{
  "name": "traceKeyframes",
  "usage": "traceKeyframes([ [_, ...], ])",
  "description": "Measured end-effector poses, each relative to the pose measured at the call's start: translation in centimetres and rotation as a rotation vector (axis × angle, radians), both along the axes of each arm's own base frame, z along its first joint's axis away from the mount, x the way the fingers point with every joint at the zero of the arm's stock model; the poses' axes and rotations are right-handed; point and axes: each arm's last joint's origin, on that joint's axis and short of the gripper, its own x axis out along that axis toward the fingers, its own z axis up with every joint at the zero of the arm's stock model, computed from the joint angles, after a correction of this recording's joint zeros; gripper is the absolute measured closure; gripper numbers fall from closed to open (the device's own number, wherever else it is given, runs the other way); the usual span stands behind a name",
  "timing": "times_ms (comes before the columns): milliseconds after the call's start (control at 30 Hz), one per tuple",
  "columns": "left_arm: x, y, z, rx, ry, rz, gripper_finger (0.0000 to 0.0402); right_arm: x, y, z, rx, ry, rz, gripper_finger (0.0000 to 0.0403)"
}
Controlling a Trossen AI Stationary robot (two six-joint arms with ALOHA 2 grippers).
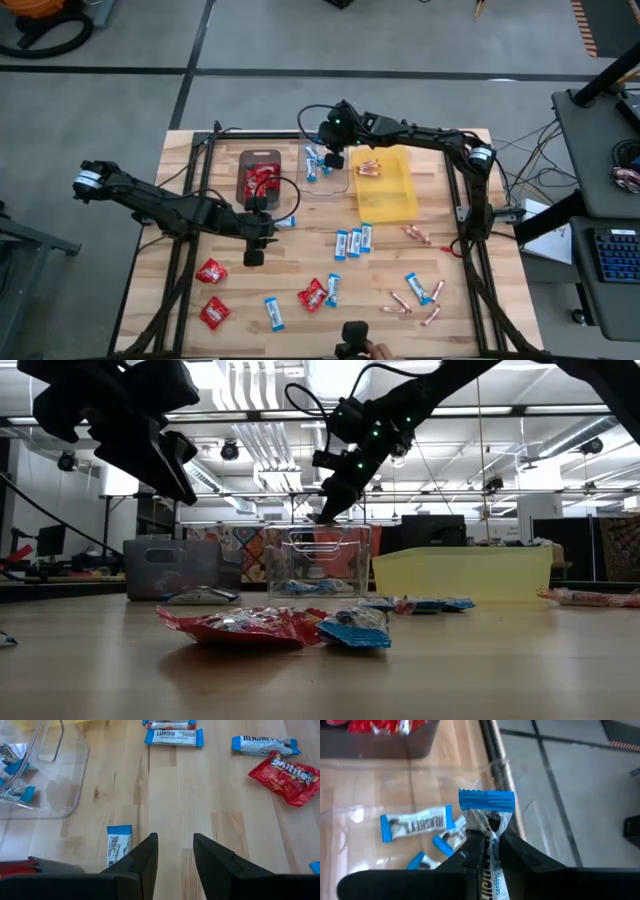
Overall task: Sort candy
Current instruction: Put the white chocolate into the transparent bin
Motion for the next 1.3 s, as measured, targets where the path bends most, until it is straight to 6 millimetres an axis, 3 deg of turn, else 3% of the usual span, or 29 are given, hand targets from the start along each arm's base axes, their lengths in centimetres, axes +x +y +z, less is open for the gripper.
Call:
traceKeyframes([
  [100,0.1,0.0,0.0,-0.002,-0.008,0.0,0.0293,-0.1,0.0,-0.2,0.02,0.005,-0.015,0.034],
  [433,0.1,0.0,0.1,-0.003,-0.012,0.0,0.0293,0.2,-0.1,0.4,0.022,-0.045,-0.04,0.0234],
  [700,0.2,-0.1,0.0,-0.017,-0.012,0.016,0.0293,0.3,0.6,2.9,0.071,-0.084,-0.079,0.0225],
  [867,0.7,-0.2,-0.7,-0.017,0.007,0.027,0.0293,0.3,3.1,5.1,0.168,-0.035,-0.089,0.0226],
  [1100,1.6,-0.4,-2.4,0.027,0.081,0.013,0.0289,-0.7,8.4,7.2,0.275,0.099,-0.062,0.0227],
  [1300,2.4,-0.2,-4.1,0.161,0.12,0.09,0.0253,-2.1,13.0,8.5,0.325,0.125,-0.03,0.0227],
])
